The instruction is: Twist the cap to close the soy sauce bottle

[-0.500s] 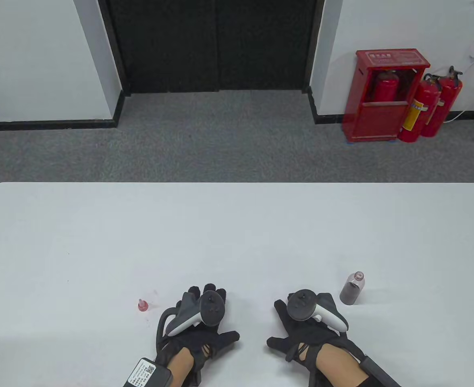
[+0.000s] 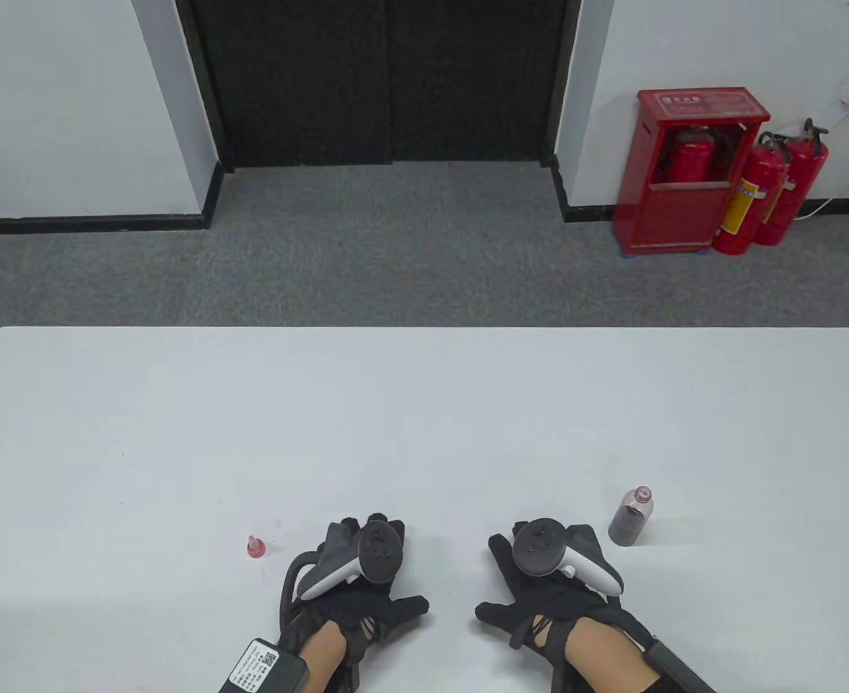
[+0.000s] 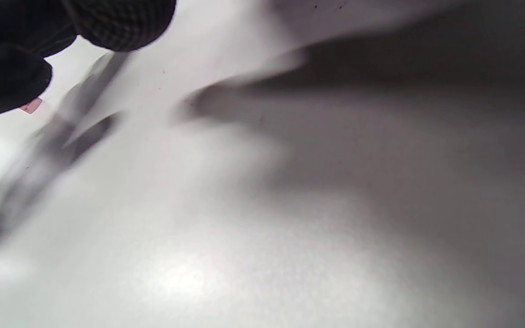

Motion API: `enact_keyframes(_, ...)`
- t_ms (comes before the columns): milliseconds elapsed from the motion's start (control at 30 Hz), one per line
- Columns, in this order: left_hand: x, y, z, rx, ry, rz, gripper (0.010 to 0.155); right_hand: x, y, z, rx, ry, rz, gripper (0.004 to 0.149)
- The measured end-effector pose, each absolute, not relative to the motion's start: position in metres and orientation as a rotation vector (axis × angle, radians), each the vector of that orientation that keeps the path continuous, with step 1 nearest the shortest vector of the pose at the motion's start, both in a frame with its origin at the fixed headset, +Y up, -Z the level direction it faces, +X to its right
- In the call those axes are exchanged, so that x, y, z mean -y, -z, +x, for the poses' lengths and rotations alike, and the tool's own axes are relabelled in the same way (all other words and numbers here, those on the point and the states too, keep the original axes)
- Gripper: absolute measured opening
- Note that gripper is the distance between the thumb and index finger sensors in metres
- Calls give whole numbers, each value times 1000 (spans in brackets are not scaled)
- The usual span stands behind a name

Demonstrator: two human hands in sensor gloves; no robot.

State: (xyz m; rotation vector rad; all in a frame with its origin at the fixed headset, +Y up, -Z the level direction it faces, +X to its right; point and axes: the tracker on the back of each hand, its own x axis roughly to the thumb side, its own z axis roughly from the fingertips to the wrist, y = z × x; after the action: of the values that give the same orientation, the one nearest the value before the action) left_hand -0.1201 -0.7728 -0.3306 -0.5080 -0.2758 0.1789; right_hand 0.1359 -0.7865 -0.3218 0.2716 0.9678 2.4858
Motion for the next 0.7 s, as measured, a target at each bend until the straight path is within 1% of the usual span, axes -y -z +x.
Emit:
enact_keyframes(233, 775, 328, -115, 291, -184, -519, 105, 783, 319, 132, -932, -2500, 313, 93)
enact_keyframes(533, 769, 324, -111, 306, -184, -496, 105, 763, 313, 126, -743, -2506, 431, 94)
enact_keyframes(700, 768, 326, -114, 291, -187, -485, 105, 745, 308, 130, -589, -2489, 459, 95)
